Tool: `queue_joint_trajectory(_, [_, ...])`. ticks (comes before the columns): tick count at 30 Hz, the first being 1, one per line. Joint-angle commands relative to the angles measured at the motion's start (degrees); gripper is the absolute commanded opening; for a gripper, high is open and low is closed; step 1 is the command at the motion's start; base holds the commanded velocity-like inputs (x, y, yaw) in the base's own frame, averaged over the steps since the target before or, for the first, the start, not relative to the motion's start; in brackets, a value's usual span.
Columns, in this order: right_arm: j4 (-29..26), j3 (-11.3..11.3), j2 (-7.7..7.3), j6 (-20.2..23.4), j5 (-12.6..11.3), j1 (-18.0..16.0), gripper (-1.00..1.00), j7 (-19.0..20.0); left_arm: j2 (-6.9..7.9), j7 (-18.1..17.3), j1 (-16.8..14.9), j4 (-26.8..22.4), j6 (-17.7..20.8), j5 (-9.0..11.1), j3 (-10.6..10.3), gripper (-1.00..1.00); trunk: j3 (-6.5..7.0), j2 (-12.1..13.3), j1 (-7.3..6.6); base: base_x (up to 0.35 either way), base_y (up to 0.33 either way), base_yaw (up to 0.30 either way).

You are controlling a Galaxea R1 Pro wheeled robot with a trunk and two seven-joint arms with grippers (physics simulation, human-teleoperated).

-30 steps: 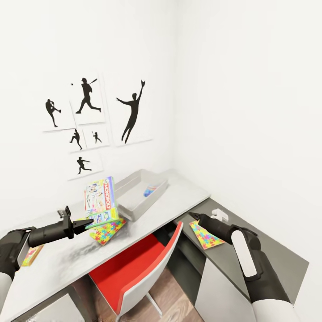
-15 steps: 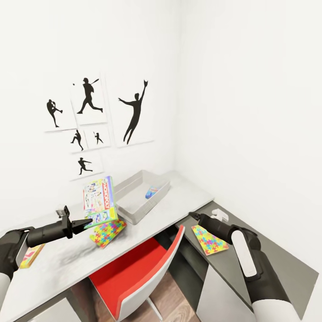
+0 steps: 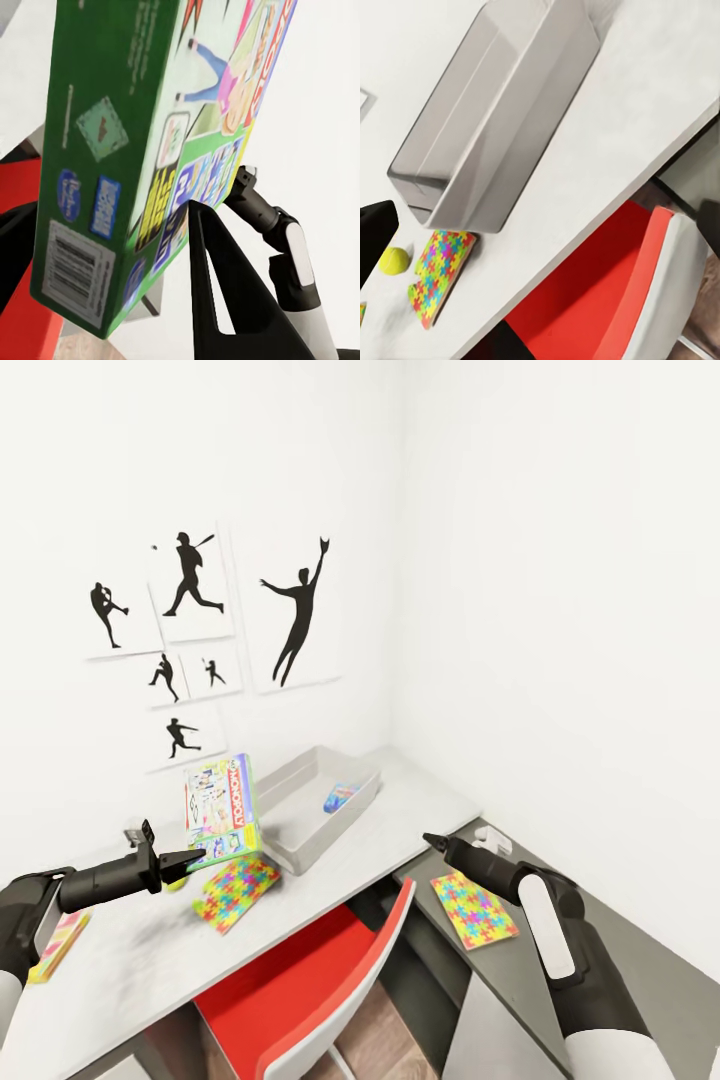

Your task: Put all the toys in the child's room - the three board games (two on the bed and one on the table), the two jigsaw puzzles on the table, and the tennis ball on the table - inside the toy box on the table in the child's room.

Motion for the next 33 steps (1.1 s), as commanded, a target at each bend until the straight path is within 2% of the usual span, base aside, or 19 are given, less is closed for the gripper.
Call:
queue_joint_trajectory(1, [-0.02, -0.20, 0.07, 0.35, 0.30, -0.06, 1.00, 0.42, 0.01, -0.25, -0.05, 0.00, 0.59, -0.04, 0.02, -1.00, -0.13, -0.13, 0.05, 0.077, 0.000, 0.000])
queue_joint_trajectory(33, [0.25, -0.19, 0.08, 0.35, 0.30, -0.06, 1.00, 0.51, 0.19, -0.25, -0.05, 0.00, 0.62, 0.00, 0.00, -1.00, -0.13, -0.13, 0.05, 0.069, 0.008, 0.000])
